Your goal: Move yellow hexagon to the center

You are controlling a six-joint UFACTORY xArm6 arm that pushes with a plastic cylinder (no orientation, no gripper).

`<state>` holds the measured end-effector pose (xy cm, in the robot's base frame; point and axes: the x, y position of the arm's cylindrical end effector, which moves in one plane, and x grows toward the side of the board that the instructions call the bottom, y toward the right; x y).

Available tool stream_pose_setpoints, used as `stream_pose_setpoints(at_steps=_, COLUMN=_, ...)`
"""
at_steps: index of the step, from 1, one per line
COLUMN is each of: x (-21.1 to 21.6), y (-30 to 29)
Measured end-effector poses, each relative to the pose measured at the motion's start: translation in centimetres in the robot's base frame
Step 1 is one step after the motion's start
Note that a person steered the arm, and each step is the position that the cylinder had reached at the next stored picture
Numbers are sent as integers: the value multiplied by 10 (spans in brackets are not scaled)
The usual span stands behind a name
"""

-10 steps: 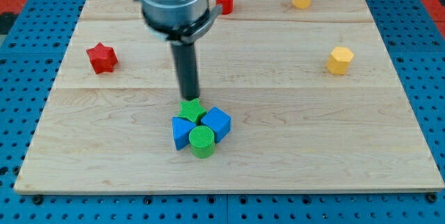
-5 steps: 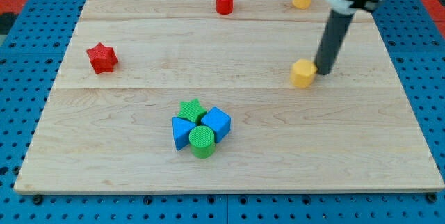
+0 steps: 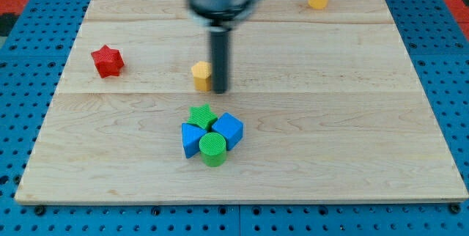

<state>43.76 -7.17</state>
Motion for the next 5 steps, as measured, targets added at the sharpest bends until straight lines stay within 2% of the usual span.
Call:
stream_pose_setpoints(at_steps=1, x=-15, y=-28)
stream_pose_setpoints(at_steps=2, x=-62, y=14)
stream_pose_setpoints(at_steps=3, x=-53, y=36)
stream_pose_setpoints(at_steps=4, x=-20, y=-33)
stream_pose_setpoints(at_steps=5, x=-59, y=-53)
